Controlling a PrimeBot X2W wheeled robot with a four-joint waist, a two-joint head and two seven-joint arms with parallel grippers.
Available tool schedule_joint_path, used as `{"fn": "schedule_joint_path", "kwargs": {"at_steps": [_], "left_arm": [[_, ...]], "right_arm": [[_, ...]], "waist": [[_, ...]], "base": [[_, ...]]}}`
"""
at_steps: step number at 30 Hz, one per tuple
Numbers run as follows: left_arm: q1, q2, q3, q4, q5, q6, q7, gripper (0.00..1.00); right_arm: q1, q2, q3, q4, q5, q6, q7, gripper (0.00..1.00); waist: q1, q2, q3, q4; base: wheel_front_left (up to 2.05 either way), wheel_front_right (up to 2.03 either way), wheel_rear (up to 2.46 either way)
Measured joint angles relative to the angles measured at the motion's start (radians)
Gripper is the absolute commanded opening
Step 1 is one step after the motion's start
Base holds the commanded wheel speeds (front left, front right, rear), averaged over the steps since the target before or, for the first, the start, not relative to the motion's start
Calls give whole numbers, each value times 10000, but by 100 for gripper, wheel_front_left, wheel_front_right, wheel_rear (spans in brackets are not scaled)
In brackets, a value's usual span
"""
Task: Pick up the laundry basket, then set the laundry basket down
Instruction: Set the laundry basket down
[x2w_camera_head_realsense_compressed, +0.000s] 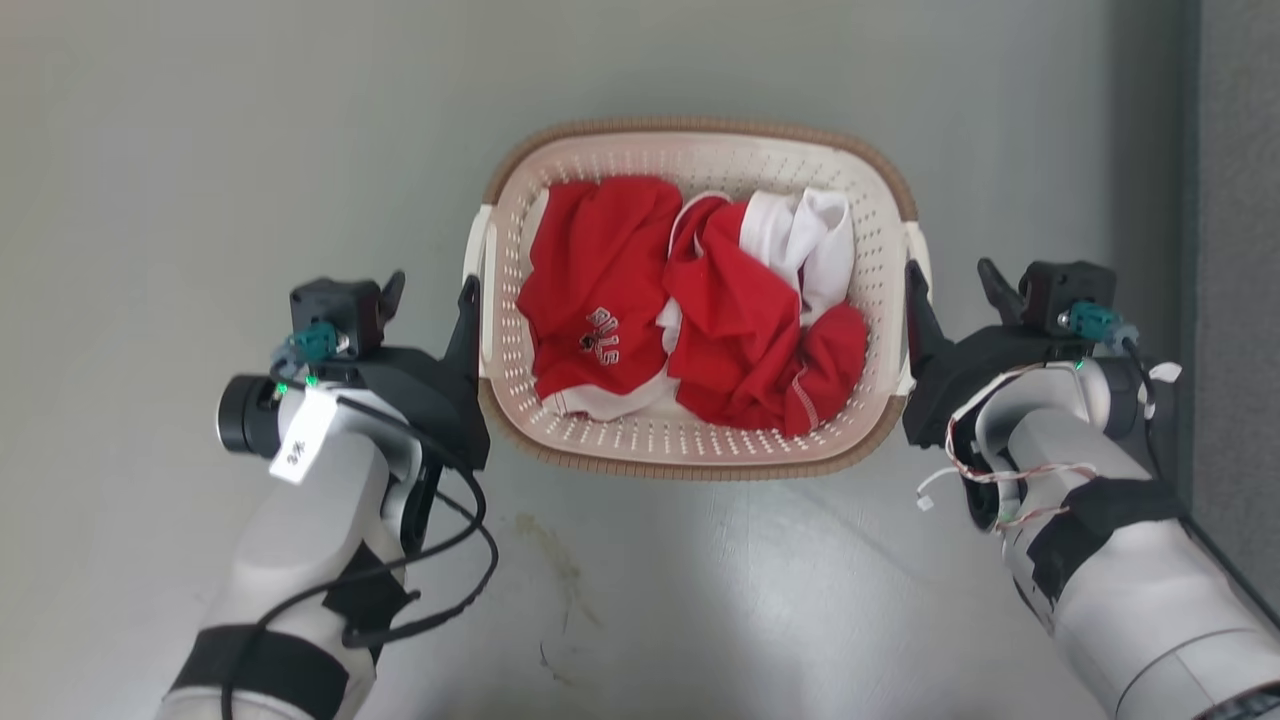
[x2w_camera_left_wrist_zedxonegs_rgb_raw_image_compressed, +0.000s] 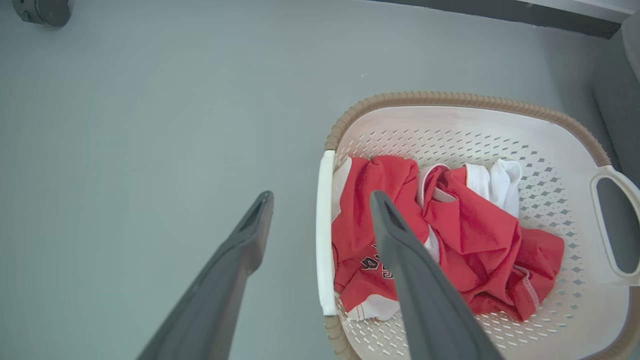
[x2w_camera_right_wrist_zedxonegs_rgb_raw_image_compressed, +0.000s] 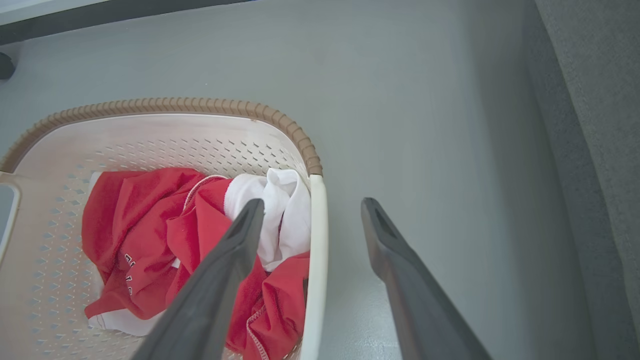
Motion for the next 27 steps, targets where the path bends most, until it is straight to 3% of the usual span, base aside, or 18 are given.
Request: {"fn": "schedule_joint_path", "kwargs": {"at_steps": [27], "left_arm": [[2041, 226, 840, -869, 61, 527, 0, 100]], "right_arm": [[1672, 178, -500, -1016, -688, -211, 0, 100]], "waist": [[-1, 1, -2529, -370]], "base": [[0, 0, 0]]}}
